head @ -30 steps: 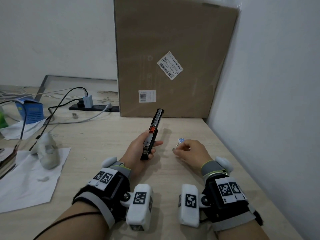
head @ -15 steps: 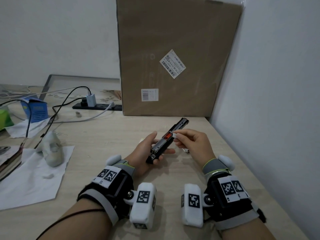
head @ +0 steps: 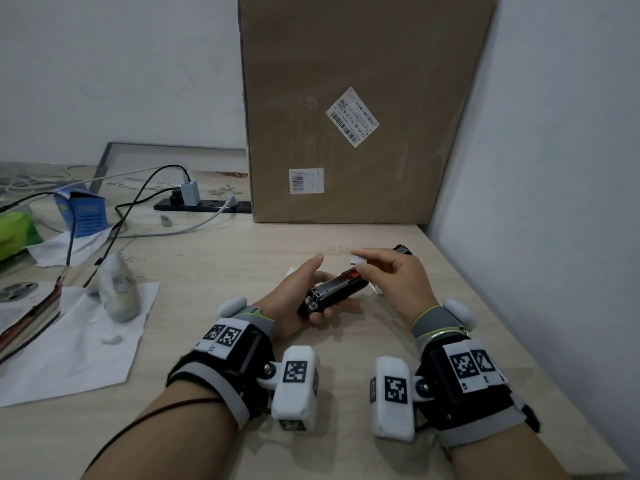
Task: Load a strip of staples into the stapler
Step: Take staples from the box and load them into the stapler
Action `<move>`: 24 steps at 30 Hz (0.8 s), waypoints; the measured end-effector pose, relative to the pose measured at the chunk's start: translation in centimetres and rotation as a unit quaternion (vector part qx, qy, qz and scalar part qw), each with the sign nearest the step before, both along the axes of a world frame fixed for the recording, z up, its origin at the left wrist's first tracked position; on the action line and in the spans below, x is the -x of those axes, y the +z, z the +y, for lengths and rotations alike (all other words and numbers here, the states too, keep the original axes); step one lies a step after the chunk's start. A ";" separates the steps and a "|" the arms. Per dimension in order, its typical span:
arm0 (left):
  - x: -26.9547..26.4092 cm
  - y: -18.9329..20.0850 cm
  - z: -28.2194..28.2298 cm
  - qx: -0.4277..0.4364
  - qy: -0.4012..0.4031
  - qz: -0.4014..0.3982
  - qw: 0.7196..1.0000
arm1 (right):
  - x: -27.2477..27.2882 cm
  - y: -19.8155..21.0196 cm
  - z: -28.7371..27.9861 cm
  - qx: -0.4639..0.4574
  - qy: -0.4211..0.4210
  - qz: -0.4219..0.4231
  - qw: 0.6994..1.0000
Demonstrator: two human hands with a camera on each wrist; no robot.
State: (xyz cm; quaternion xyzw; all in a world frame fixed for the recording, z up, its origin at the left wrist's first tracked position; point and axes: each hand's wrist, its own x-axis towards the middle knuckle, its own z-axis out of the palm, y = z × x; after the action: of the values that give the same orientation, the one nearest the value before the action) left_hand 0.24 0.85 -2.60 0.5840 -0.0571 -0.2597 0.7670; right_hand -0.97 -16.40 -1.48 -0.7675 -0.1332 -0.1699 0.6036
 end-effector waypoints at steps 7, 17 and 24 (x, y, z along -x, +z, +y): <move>-0.2 -0.2 0.0 0.004 -0.016 -0.005 1.000 | 0.3 0.5 0.4 0.044 -0.002 -0.029 0.999; -0.1 -0.3 0.0 -0.013 -0.020 -0.027 0.999 | 0.4 0.2 1.1 0.105 0.061 -0.058 0.991; 0.0 -0.3 -0.2 -0.016 -0.029 -0.036 0.999 | 0.4 0.1 1.2 0.128 0.083 -0.051 0.987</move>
State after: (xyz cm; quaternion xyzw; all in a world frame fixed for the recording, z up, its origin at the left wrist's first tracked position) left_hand 0.26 0.63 -2.91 0.6035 -0.0974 -0.2618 0.7468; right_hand -1.37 -15.21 -1.35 -0.8150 -0.2478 -0.1402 0.5047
